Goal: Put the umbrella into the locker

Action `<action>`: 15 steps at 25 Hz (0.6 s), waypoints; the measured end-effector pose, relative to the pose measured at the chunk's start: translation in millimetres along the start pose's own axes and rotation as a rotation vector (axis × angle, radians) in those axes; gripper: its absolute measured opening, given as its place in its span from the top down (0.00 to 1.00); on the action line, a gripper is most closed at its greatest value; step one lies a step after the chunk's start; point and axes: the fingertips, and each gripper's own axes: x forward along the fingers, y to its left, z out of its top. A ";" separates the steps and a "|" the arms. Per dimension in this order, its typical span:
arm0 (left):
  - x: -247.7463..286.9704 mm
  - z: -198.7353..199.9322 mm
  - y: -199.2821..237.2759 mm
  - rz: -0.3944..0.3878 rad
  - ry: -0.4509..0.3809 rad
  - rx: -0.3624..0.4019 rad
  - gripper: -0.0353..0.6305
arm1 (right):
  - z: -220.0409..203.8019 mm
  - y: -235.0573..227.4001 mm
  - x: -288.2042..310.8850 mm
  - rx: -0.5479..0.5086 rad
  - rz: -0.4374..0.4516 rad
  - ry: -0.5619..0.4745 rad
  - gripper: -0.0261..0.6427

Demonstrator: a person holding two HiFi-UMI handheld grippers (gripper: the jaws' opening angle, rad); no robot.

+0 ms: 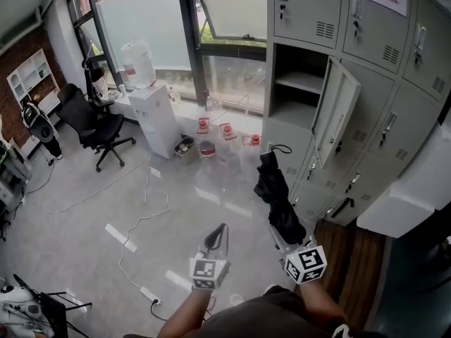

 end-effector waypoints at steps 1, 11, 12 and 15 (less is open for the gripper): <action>-2.1 -0.8 1.1 0.000 -0.001 0.000 0.94 | -0.2 2.1 0.4 -0.003 0.000 0.001 0.62; 4.6 -8.2 7.1 0.019 0.015 -0.004 0.94 | -2.5 -3.3 13.5 -0.001 0.011 0.004 0.62; 6.7 -7.6 7.6 0.021 0.015 -0.003 0.94 | -2.1 -5.4 15.6 0.002 0.012 0.000 0.62; 18.7 -6.4 7.3 0.029 0.018 0.003 0.94 | -1.8 -16.5 23.2 0.016 0.018 -0.004 0.62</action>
